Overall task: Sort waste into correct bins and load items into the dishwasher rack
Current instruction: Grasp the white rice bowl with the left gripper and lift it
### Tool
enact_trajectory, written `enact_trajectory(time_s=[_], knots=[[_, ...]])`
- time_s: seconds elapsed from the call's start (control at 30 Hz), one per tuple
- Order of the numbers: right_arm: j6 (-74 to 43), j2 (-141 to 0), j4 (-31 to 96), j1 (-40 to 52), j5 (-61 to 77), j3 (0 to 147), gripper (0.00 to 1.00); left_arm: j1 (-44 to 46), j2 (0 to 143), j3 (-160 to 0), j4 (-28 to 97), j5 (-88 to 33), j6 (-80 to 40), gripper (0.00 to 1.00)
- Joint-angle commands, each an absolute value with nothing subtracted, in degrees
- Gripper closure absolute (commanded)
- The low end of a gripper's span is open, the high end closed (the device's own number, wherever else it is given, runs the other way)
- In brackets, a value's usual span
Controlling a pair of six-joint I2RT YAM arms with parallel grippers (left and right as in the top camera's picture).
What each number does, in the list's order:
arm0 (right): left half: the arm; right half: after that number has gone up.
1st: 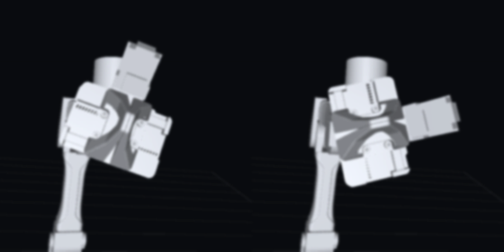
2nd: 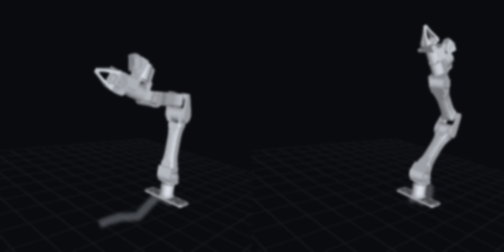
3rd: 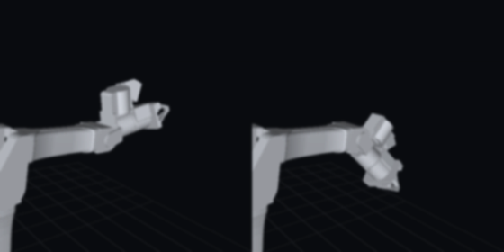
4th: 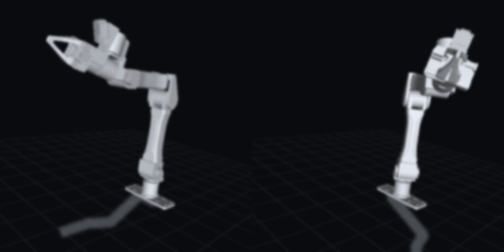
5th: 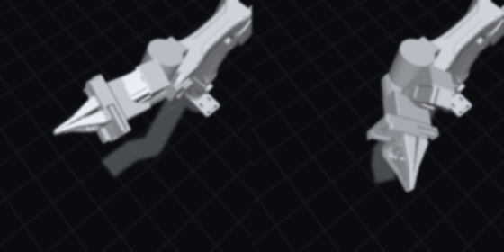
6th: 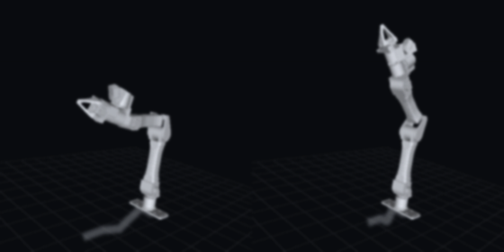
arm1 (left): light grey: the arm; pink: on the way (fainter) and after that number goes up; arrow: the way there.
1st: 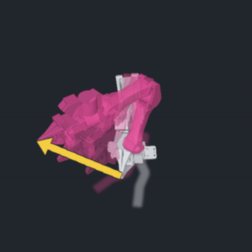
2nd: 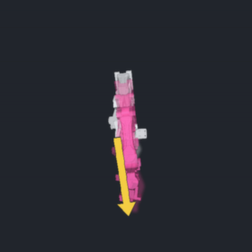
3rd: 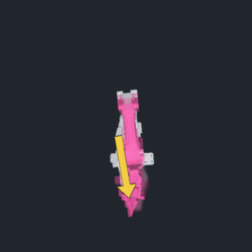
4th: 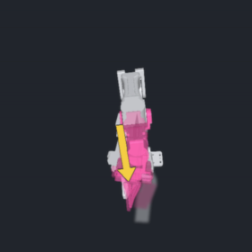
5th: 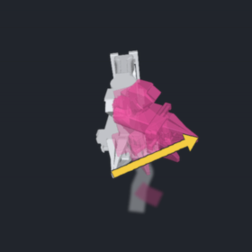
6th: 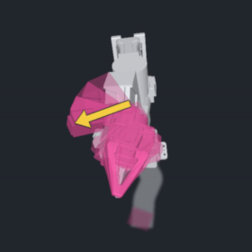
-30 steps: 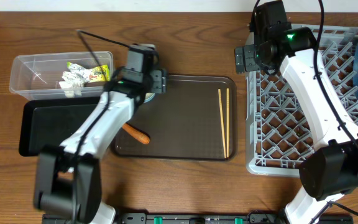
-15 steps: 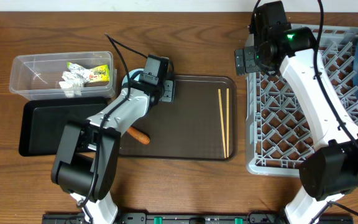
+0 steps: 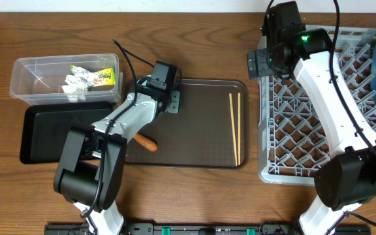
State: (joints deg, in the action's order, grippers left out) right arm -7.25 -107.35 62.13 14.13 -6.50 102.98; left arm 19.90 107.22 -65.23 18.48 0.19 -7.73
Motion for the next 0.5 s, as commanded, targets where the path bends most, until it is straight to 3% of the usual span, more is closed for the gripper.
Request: enact_trajectory(time_s=[0.0,0.17,0.2,0.47], knots=[[-7.64,-105.69,62.26,13.89,-7.11,103.35,0.05,19.88,107.59,-64.18,20.34,0.45,-8.21,0.78],[-7.62,-105.69,62.28,13.89,-7.14,103.35,0.05,20.12,107.59,-64.18,23.46,-3.53,-8.19,0.81],[-7.62,-105.69,62.28,13.89,-7.14,103.35,0.05,20.12,107.59,-64.18,24.05,-5.08,-8.19,0.86],[-7.62,-105.69,62.37,13.89,-7.35,103.35,0.05,20.12,107.57,-64.2,27.64,-8.43,-8.19,0.86]])
